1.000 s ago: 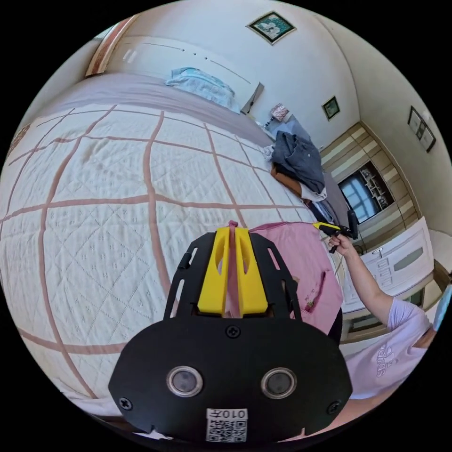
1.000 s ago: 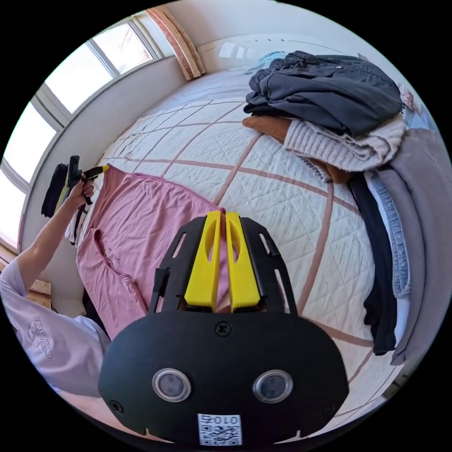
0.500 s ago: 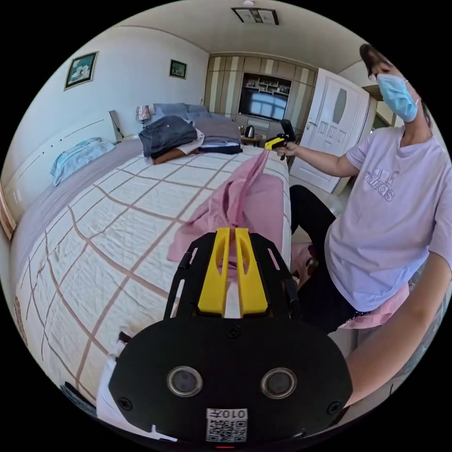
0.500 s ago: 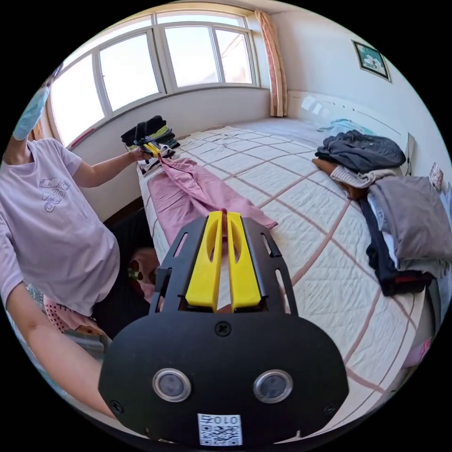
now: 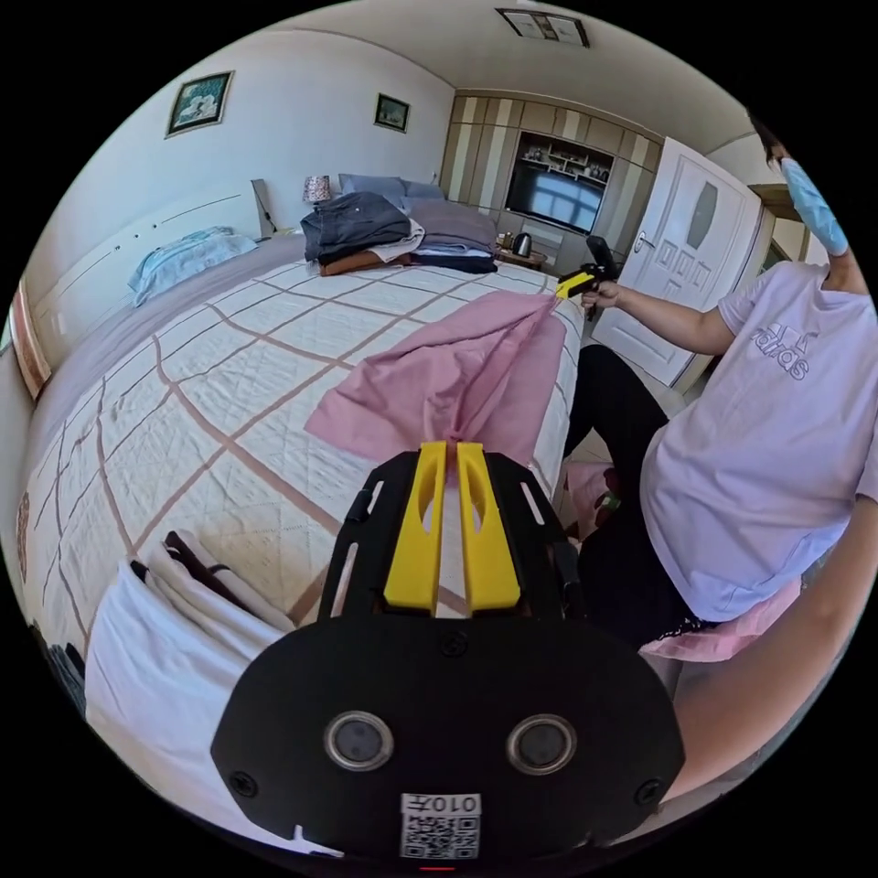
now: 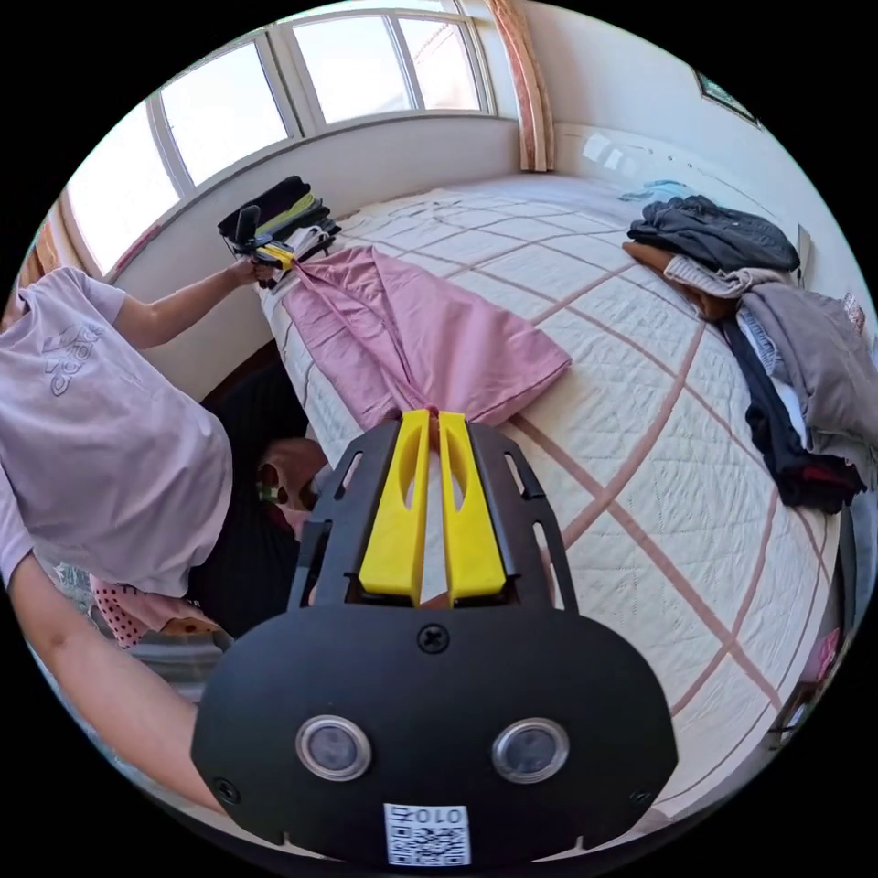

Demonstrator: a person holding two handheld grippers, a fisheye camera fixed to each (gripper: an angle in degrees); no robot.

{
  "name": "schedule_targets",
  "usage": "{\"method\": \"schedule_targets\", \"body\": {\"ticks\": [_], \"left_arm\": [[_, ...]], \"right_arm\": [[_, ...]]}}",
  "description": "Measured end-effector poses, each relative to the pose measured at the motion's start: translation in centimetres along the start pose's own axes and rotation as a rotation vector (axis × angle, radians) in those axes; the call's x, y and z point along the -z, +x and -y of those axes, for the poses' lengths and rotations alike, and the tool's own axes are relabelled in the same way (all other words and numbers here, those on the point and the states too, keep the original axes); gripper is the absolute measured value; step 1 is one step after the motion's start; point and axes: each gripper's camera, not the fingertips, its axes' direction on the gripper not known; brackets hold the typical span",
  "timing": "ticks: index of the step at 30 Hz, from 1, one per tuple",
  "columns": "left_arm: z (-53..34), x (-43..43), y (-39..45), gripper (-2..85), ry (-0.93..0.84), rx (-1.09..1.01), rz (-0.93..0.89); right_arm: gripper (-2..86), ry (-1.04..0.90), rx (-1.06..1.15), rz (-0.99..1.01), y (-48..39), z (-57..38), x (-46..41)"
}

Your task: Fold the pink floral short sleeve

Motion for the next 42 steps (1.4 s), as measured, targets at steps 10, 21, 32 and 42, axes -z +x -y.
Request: {"method": "schedule_targets", "body": {"ticks": [10, 21, 32, 42], "left_arm": [[-2.6, -1.4, 2.2, 0.4, -0.028, 0.011, 0.042], [-5.2, -2.4, 5.2, 0.7, 0.026, 0.045, 0.055], [-4.7, -1.6, 9.5, 1.3, 0.037, 0.034, 0.132], [4.7, -13.1, 13.2, 3.1, -0.241, -0.223, 0.187]], "right_arm": [[1.9, -0.004, -0.008, -0.009, -2.1, -1.7, -0.6], [2.9, 0.008, -0.042, 0.007, -3.5, -3.0, -0.6], [6.4, 0.184, -0.074, -0.088, -7.4, -4.6, 3.8], [4.4, -0.018, 0.155, -0.139, -12.9, 5.5, -4.3]]}}
